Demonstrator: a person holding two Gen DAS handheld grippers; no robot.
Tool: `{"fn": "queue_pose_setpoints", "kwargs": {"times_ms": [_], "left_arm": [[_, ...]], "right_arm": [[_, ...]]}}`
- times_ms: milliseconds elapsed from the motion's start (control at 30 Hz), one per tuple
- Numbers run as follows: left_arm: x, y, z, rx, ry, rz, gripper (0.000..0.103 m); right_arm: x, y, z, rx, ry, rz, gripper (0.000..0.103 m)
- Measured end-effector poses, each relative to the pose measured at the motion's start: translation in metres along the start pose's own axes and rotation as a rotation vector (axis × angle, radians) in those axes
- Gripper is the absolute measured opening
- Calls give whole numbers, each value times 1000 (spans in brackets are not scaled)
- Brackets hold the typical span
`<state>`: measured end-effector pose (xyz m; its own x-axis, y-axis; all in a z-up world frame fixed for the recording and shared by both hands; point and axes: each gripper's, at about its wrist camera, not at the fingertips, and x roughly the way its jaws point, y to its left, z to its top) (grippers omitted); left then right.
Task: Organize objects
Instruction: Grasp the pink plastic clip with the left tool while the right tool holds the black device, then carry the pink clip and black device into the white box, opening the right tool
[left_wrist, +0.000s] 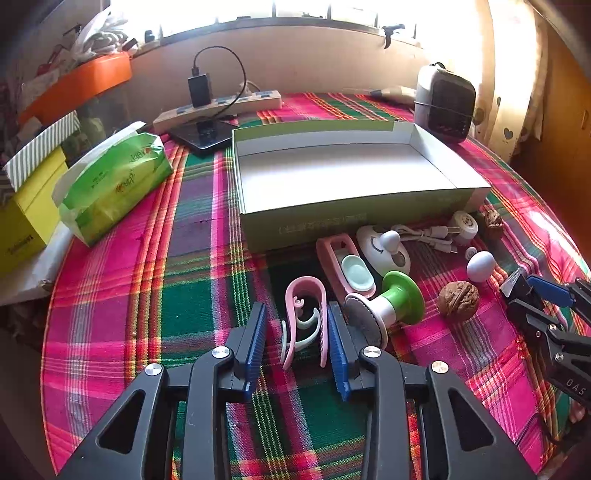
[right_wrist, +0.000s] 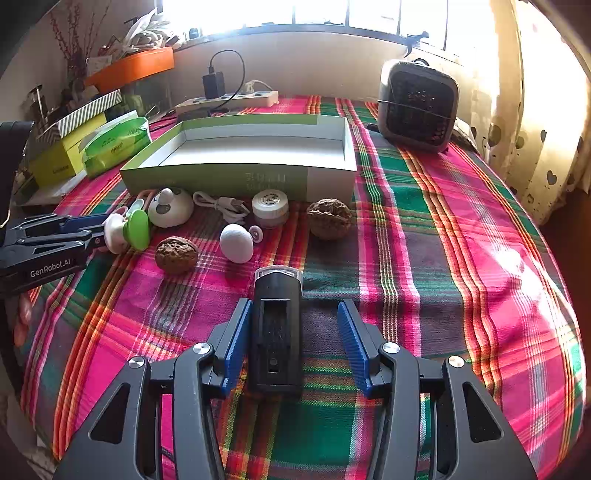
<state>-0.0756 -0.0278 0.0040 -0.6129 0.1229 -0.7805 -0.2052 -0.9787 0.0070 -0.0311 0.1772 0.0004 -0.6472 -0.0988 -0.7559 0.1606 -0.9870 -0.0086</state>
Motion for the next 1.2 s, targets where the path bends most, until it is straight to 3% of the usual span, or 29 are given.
{"fn": "queue_pose_setpoints", "kwargs": {"times_ms": [100,267,467,1200], "left_arm": [[0,1,0,-4,3,3,21],[-1,1,0,-8,3,4,21],[-1,1,0,-3,4,13,21],[-24,-5,14,-15,-48,1,21]], "right_arm": [[0,1,0,-1,-2,9,44],[-2,6,-1,-20,-6,20,34],[-2,7,0,-19,-9,34,29],[-3,0,18,-20,-12,88,29]]}}
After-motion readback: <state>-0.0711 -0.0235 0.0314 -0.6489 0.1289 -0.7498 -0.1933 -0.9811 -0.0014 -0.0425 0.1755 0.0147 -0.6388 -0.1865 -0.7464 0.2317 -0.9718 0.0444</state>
